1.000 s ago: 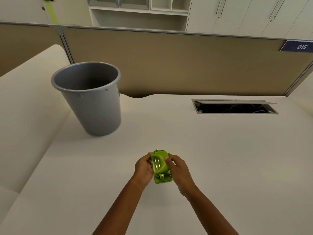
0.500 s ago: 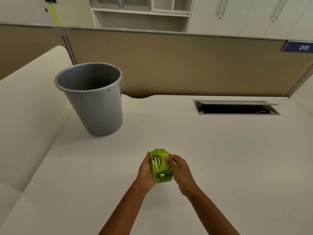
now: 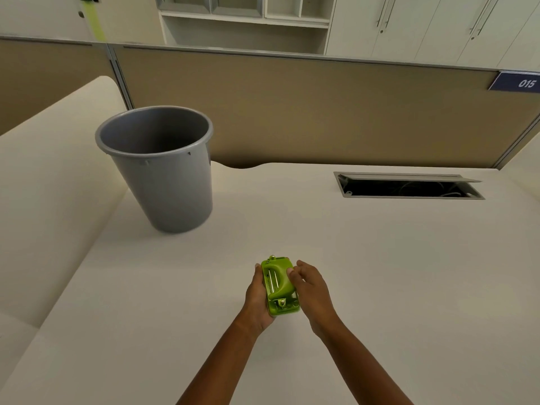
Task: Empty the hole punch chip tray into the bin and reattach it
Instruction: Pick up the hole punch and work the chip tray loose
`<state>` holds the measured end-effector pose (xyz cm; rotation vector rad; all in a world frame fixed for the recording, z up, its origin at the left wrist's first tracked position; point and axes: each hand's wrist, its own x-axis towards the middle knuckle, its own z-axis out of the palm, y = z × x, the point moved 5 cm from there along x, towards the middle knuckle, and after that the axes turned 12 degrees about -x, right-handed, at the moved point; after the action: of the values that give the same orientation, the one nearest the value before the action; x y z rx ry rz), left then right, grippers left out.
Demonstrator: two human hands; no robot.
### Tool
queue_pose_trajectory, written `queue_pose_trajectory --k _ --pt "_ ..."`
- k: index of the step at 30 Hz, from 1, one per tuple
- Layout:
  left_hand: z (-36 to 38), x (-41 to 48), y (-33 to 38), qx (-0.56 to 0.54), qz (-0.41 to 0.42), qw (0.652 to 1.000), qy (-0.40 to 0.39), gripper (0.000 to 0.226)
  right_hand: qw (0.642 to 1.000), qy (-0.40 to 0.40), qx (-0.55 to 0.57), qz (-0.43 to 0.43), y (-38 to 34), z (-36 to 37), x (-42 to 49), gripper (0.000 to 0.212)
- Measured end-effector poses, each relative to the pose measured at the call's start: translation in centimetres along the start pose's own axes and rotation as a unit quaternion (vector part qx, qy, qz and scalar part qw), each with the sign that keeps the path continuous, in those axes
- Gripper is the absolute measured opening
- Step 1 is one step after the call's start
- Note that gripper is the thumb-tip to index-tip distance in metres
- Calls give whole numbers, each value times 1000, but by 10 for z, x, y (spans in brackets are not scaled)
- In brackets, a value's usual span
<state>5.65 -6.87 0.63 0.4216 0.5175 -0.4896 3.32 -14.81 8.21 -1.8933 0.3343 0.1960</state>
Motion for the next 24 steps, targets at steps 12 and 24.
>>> queue_pose_trajectory --k 12,24 --pt "-11 7 10 -6 35 999 -3 53 996 -38 57 55 3 -2 6 31" --pt "12 -5 2 -23 -2 998 -63 61 897 -139 362 211 25 -20 16 41"
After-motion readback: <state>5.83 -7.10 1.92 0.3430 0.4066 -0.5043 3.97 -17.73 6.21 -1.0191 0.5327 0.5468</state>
